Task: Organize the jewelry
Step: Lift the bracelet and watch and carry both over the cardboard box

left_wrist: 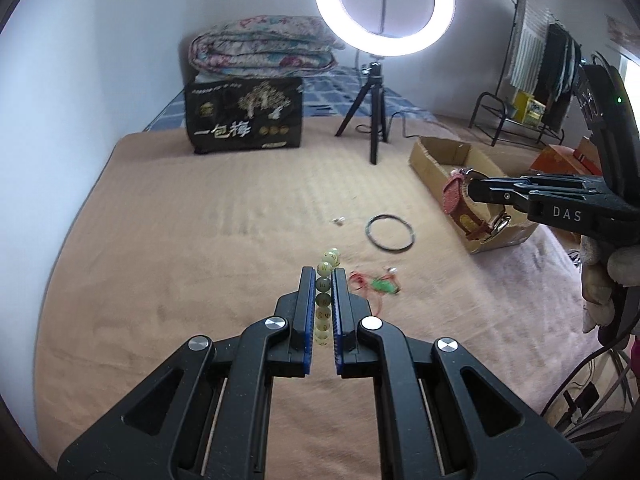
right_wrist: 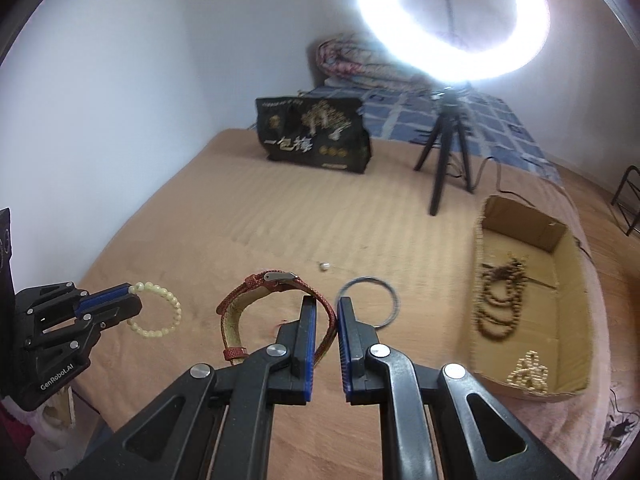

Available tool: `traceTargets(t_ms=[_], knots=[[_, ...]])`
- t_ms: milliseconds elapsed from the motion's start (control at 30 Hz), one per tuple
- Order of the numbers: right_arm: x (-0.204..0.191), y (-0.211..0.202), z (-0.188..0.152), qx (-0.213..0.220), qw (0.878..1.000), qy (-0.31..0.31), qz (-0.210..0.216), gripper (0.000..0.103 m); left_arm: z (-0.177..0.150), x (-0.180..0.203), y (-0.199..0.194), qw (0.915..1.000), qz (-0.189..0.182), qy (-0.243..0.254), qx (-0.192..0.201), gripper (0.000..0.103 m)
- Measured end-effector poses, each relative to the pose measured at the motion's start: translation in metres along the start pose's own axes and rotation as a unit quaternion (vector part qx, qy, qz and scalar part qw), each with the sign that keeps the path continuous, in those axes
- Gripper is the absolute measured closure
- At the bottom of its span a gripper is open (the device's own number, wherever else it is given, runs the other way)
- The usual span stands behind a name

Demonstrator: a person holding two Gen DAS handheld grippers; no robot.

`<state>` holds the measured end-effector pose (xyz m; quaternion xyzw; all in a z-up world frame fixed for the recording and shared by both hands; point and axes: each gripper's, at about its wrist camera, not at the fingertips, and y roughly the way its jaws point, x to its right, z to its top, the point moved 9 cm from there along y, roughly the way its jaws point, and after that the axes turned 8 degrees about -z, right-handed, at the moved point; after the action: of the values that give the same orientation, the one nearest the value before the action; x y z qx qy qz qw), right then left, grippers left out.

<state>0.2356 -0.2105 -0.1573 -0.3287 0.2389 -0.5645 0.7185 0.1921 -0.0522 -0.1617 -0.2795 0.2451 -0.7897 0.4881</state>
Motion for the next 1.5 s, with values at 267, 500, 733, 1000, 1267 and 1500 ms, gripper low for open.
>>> traceTargets(t_ms=[267,500,733,1000,1267,1500], knots=[[0.055,-0.025,-0.005,0.014,0.999,0.028,-0.029,0.095,0.023,0.039,0.01,0.9992,-0.028,0.026,0.008,0.098],[0.104,-0.035,-0.006,0.021,0.997,0.055,-0.055,0.095,0.049,0.083,0.026,0.9965,-0.055,0.061,0.016,0.098],[0.146,-0.039,-0.007,0.027,0.993,0.08,-0.077,0.095,0.069,0.116,0.045,0.9935,-0.079,0.079,0.018,0.098],[0.183,-0.035,-0.008,0.026,0.99,0.094,-0.097,0.095,0.082,0.149,0.075,0.9905,-0.103,0.091,0.009,0.098],[0.213,-0.019,-0.008,0.018,0.988,0.108,-0.108,0.095,0.086,0.176,0.104,0.9876,-0.125,0.095,-0.006,0.098],[0.234,0.005,-0.011,0.001,0.987,0.124,-0.105,0.095,0.094,0.198,0.124,0.9856,-0.136,0.1,-0.007,0.098]])
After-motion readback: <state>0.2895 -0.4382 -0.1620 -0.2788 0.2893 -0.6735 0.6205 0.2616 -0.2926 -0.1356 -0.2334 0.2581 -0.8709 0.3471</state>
